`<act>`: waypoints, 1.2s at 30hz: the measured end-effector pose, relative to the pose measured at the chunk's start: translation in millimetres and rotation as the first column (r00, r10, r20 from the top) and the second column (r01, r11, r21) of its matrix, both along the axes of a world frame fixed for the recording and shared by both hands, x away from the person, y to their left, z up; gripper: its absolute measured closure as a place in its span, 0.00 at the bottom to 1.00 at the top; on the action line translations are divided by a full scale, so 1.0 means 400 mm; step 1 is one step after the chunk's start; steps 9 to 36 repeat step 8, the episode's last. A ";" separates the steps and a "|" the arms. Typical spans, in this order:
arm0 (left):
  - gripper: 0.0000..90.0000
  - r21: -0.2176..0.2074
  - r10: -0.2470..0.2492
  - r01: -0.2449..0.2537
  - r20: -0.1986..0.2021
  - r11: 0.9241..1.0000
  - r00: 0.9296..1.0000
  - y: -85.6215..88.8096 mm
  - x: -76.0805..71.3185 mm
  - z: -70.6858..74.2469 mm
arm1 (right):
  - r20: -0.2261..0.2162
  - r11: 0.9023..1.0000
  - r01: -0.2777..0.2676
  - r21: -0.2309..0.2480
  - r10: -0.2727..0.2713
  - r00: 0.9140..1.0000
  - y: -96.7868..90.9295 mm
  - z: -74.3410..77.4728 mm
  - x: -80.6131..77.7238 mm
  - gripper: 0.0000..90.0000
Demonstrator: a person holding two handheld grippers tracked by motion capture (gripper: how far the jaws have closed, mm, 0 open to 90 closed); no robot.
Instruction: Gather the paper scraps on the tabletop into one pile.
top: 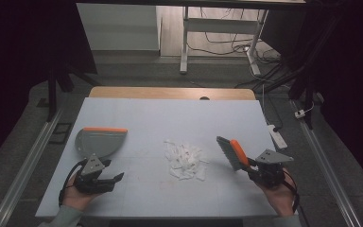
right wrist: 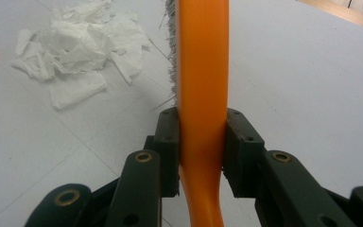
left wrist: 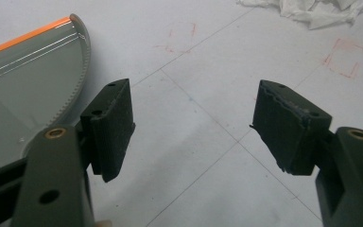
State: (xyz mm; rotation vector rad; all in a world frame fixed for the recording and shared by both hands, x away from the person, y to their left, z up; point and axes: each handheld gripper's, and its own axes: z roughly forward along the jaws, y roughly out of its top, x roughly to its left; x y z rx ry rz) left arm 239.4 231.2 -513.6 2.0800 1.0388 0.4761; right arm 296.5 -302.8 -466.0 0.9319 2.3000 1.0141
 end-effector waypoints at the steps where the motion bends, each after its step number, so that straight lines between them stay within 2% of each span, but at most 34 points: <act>1: 0.34 0.001 0.000 0.000 -0.001 1.000 1.000 0.000 0.000 0.000 | 0.001 1.000 0.000 0.001 0.000 1.000 0.000 0.000 0.000 0.77; 36: 0.34 0.001 0.000 0.000 -0.001 1.000 1.000 0.000 0.000 0.000 | 0.003 1.000 -0.001 0.002 0.001 1.000 0.000 -0.001 -0.001 0.77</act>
